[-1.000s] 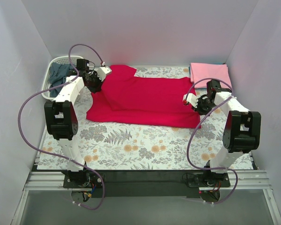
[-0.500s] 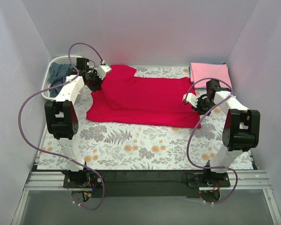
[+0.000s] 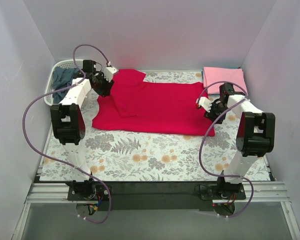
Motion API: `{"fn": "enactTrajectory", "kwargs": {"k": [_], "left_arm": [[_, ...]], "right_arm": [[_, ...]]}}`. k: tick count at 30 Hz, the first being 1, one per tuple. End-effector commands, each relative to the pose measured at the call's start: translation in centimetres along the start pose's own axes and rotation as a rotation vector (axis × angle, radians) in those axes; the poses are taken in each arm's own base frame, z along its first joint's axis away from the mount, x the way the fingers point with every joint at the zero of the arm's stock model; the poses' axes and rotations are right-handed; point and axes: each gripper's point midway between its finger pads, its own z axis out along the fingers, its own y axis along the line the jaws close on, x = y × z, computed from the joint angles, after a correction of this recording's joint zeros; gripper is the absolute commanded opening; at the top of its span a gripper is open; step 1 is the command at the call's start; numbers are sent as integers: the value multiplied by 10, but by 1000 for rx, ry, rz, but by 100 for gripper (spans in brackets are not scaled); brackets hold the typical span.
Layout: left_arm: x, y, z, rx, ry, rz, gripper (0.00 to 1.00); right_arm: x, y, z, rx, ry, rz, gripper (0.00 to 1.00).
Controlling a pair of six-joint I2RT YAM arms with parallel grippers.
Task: Fold and stack the t-shirts
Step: Fold the tshirt
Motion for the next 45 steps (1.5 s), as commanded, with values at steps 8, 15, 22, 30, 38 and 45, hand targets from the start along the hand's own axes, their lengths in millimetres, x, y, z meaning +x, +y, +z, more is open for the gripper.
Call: {"fn": "enactTrajectory", "kwargs": {"k": [8, 15, 22, 30, 38, 45], "left_arm": [[49, -24, -76, 132, 18, -354, 55], [108, -63, -68, 102, 101, -415, 63], [125, -62, -51, 85, 138, -458, 65], [140, -62, -34, 91, 170, -497, 64], [169, -83, -36, 98, 260, -501, 35], [186, -111, -68, 108, 319, -504, 0]], "right_arm": [[-23, 14, -60, -5, -86, 397, 60], [-28, 64, -46, -175, -87, 657, 59], [-6, 56, -19, -149, -8, 736, 59], [-1, 56, 2, -184, 16, 758, 58], [10, 63, 14, -206, 64, 744, 32], [23, 85, 9, -218, 104, 707, 1]]}}
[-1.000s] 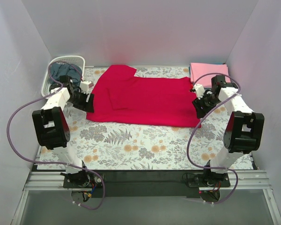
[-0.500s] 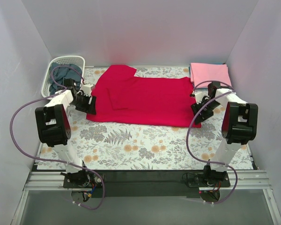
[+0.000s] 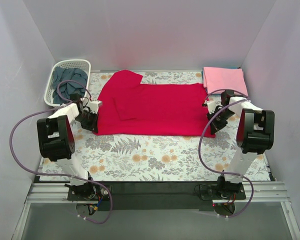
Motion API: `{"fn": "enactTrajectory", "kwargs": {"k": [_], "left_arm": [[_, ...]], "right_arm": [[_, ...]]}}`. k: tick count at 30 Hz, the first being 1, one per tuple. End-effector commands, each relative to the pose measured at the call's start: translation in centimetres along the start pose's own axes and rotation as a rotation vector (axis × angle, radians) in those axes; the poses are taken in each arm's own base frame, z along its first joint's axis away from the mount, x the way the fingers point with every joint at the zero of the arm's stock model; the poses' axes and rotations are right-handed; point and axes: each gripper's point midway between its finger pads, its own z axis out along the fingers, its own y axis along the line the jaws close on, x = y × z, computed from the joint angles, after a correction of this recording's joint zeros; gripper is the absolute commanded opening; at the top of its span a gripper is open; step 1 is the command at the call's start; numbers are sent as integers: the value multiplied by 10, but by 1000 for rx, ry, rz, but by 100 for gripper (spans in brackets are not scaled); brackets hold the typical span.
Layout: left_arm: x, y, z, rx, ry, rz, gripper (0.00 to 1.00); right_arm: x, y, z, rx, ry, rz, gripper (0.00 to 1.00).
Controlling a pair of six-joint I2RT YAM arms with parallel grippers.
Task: Fold and stack the t-shirts
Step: Fold the tshirt
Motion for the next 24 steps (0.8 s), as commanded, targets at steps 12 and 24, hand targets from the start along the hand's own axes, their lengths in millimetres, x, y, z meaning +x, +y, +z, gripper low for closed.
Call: {"fn": "enactTrajectory", "kwargs": {"k": [12, 24], "left_arm": [[0, -27, -72, 4, -51, 78, 45], [-131, -11, -66, 65, -198, 93, 52]], "right_arm": [[15, 12, -51, 73, -23, -190, 38], [-52, -2, -51, 35, -73, -310, 40]]}}
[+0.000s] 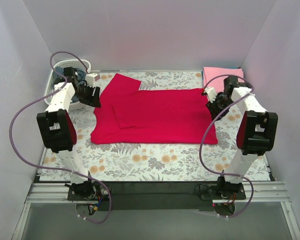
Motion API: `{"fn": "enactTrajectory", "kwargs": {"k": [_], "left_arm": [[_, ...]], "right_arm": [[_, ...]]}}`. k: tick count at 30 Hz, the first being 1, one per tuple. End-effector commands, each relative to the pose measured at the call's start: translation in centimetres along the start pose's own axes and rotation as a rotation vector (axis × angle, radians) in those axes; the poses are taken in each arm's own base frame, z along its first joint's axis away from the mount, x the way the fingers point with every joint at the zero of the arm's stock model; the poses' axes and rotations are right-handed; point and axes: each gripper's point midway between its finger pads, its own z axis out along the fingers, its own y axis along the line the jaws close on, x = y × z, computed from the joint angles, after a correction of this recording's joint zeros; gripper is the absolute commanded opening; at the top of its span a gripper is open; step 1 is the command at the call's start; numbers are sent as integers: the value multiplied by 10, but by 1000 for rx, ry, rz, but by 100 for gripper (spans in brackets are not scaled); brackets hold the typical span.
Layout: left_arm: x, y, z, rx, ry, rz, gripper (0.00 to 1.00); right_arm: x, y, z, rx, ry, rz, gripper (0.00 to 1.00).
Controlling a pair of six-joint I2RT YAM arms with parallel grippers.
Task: Fold and stack the t-shirts
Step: Fold the tshirt
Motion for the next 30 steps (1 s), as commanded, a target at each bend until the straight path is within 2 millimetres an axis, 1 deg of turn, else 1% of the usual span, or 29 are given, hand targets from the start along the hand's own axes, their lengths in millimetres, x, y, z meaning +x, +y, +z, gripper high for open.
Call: {"fn": "enactTrajectory", "kwargs": {"k": [1, 2, 5, 10, 16, 21, 26, 30], "left_arm": [[-15, -13, 15, 53, 2, -23, 52], [-17, -16, 21, 62, 7, -18, 52], [-20, -22, 27, 59, 5, -1, 53], [-12, -28, 37, 64, 29, 6, 53], [-14, -27, 37, 55, 24, 17, 53], [-14, -24, 36, 45, 25, 23, 53], [-15, -24, 35, 40, 22, 25, 54], [-14, -24, 36, 39, 25, 24, 54]], "right_arm": [[1, 11, 17, -79, 47, -31, 40], [2, 12, 20, -87, 55, -33, 40], [12, 12, 27, -97, 95, -38, 38], [27, 15, 36, -111, 140, -50, 38], [34, 15, 42, -118, 167, -56, 38], [44, 20, 49, -142, 191, -50, 38], [47, 21, 52, -142, 194, -51, 38], [49, 21, 52, -138, 202, -55, 33]]}}
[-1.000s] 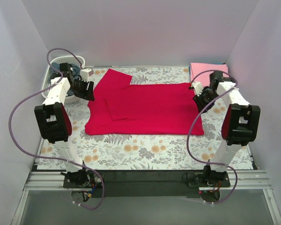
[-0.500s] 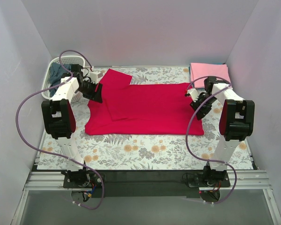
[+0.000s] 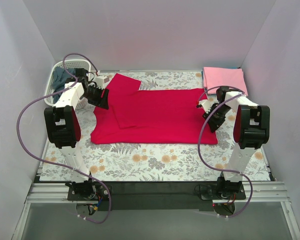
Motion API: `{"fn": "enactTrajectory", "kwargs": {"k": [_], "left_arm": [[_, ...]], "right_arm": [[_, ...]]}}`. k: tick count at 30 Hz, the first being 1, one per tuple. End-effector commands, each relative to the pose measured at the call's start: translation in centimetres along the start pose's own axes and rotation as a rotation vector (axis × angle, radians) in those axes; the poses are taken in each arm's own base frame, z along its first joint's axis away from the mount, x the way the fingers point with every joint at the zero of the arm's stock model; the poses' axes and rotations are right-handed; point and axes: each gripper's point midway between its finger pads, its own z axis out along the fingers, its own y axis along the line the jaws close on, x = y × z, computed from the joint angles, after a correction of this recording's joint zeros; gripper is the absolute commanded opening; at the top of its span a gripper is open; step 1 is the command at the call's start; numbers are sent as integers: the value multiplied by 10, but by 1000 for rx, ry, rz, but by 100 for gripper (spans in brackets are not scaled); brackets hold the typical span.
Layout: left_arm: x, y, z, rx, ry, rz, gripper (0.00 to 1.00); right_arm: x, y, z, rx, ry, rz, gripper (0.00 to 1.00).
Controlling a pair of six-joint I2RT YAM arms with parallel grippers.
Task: Fold and stack the t-shirts
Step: Fold the tshirt
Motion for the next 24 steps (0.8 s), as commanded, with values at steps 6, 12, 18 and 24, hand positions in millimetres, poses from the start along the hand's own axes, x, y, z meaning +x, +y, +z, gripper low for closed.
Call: {"fn": "enactTrajectory", "kwargs": {"k": [6, 12, 18, 24], "left_arm": [[-14, -3, -18, -28, -52, 28, 54], [-18, -1, -20, -41, -62, 37, 54], [-22, 2, -17, -37, -64, 31, 54], [-25, 2, -19, -39, -67, 32, 54]], "right_arm": [[0, -2, -6, 15, 1, -35, 14], [-7, -5, -24, 62, -25, -48, 1], [-4, -3, -32, 80, -20, -54, 20], [-9, -5, -30, 68, -32, -58, 1]]}}
